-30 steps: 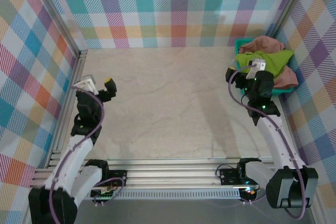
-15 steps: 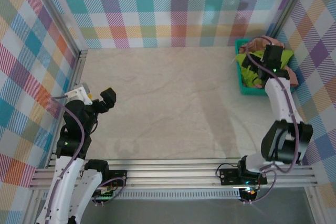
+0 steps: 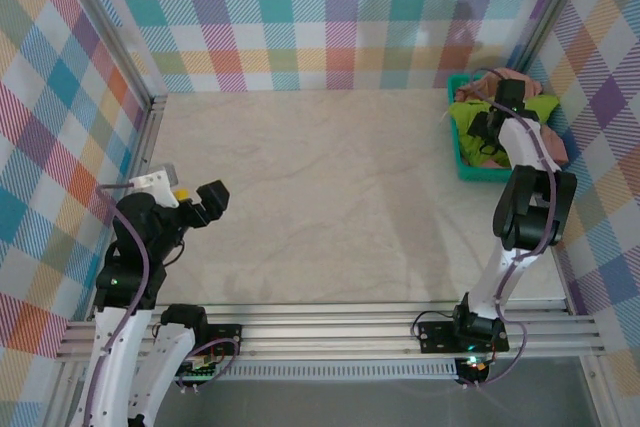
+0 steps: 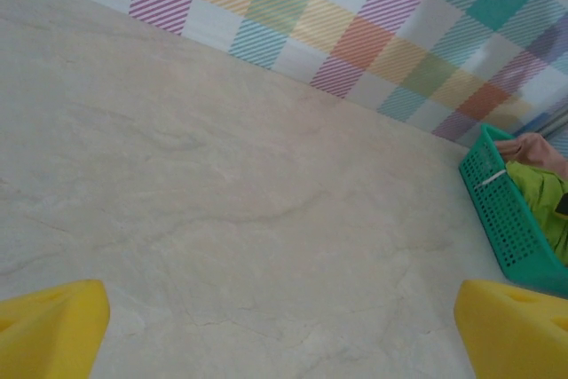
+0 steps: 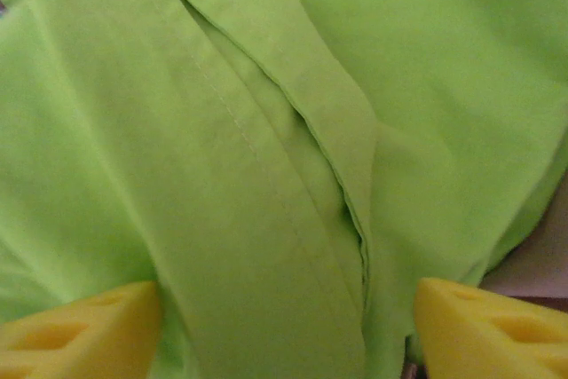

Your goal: Fold and stack the shorts

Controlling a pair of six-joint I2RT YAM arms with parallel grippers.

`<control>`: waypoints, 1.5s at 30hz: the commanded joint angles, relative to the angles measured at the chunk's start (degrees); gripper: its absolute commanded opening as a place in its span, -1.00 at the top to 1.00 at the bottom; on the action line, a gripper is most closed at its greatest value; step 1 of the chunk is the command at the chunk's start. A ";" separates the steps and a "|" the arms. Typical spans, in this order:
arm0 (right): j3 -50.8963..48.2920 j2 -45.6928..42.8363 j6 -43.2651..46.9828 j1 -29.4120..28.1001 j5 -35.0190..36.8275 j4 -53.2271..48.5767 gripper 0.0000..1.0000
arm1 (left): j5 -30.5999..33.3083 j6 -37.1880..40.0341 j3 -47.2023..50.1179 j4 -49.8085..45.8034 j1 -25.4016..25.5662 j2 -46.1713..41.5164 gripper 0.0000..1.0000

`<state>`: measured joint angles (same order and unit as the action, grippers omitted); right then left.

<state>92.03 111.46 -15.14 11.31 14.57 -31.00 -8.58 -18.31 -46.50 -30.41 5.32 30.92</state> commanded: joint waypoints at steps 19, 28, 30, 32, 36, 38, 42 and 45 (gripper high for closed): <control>-0.66 -12.48 -1.36 -2.23 -8.52 6.23 1.00 | -3.99 3.78 5.90 -5.45 -0.22 -7.78 -1.00; -4.77 -29.10 -5.84 -10.85 -11.26 14.40 1.00 | -3.29 3.98 6.16 -4.95 -0.22 -8.10 -1.00; -3.57 -30.94 -4.68 -14.53 -12.54 15.23 1.00 | -3.34 3.98 6.16 -4.92 -0.22 -8.15 -1.00; -1.27 -31.56 -3.32 -18.57 -13.07 14.91 1.00 | -3.62 3.98 6.08 -4.90 -0.22 -8.15 -1.00; 5.29 -30.33 -0.99 -26.90 -17.06 13.21 1.00 | -3.90 3.98 6.09 -4.74 -0.22 -8.32 -1.00; 8.82 -29.04 0.53 -31.35 -19.22 12.94 1.00 | -3.86 4.05 6.07 -4.65 -0.22 -8.49 -1.00; 19.94 -22.94 3.27 -40.21 -27.71 8.91 1.00 | -3.64 4.23 6.02 -4.54 -0.18 -8.61 -1.00; 27.73 -18.51 5.22 -45.88 -29.65 5.75 1.00 | -3.45 4.50 5.99 -4.57 -0.22 -8.71 -1.00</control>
<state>114.06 90.78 -13.82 -31.18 -8.99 -24.62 -11.94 -15.14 -40.91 -35.88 5.32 22.96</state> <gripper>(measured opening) 0.073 0.999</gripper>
